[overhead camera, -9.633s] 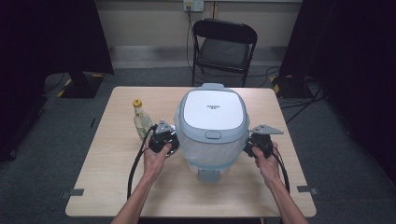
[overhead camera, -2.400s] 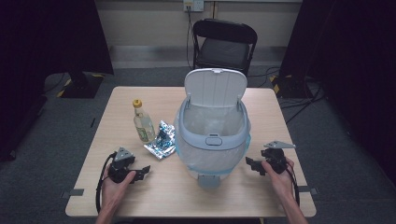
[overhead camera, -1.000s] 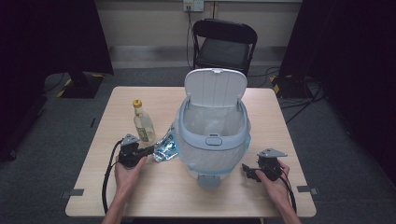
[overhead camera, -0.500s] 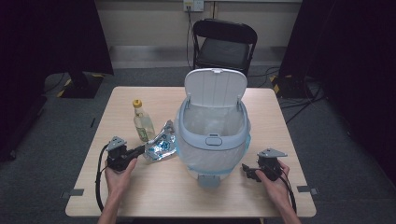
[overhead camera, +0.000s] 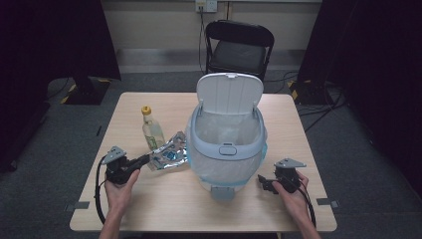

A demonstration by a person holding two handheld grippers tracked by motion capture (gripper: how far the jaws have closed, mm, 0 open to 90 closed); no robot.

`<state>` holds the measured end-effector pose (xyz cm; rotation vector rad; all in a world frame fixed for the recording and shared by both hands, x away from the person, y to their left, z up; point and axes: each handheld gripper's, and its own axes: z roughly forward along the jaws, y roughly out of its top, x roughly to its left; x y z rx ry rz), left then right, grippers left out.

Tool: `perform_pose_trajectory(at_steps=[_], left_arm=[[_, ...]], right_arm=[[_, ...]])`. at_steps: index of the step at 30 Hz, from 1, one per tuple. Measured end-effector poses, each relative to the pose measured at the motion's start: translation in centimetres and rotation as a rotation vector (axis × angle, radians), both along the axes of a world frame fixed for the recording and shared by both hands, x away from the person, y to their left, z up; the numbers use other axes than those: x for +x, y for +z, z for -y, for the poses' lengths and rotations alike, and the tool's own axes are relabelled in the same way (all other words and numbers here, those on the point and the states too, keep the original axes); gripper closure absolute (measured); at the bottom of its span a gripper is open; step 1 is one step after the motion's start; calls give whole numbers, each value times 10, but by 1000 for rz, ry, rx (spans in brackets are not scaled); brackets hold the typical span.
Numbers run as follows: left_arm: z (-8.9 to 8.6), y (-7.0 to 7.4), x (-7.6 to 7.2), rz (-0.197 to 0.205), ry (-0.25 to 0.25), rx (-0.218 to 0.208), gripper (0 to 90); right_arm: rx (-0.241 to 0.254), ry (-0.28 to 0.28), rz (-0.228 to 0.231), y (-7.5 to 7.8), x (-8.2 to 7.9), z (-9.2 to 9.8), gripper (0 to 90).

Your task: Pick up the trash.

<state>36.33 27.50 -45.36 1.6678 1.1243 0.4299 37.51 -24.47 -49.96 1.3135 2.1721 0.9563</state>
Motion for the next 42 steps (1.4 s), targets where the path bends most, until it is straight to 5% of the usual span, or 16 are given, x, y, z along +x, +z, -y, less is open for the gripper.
perform_pose_trajectory(at_steps=[20, 42], left_arm=[[-27, 17, -9, 76, 65, -37, 900], [-31, 37, -9, 141, 77, -90, 900]], right_arm=[[0, 0, 0, 0, 0, 0, 169], [0, 0, 0, 0, 0, 0, 168]])
